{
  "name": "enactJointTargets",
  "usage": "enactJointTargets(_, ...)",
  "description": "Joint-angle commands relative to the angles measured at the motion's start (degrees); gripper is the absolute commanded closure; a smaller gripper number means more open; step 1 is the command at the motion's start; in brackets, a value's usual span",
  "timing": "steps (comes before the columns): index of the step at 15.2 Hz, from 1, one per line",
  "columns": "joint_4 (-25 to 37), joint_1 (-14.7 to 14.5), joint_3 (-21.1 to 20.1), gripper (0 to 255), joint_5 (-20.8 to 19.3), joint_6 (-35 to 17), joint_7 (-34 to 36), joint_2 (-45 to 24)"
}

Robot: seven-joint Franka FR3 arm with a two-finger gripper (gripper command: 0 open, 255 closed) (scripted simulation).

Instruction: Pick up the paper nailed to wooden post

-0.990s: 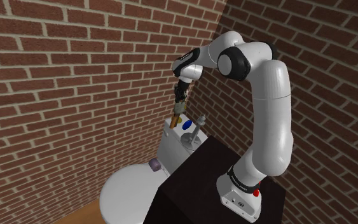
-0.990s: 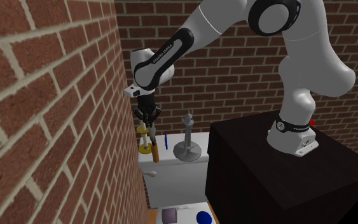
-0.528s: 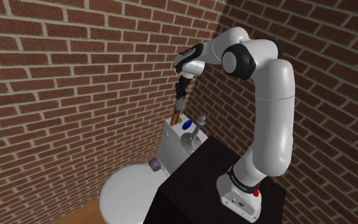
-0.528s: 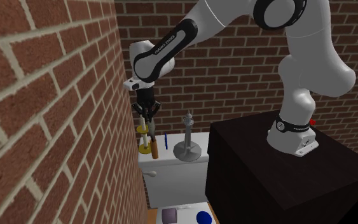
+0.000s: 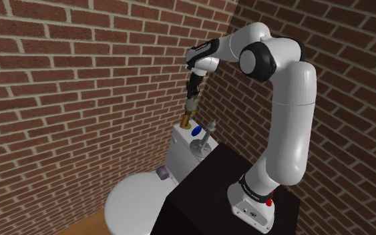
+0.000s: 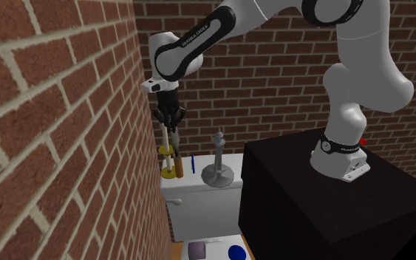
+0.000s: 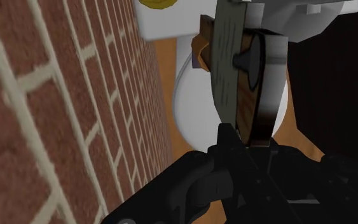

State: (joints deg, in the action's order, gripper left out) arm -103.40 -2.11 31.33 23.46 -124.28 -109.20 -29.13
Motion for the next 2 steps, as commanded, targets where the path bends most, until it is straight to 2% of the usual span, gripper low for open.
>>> enactJointTargets(1,0.2,-0.1,0.2,255,-0.3,0.6,0.2,0.4)
enactJointTargets(2,0.2,-0.1,0.2,255,-0.3,0.6,0.2,0.4)
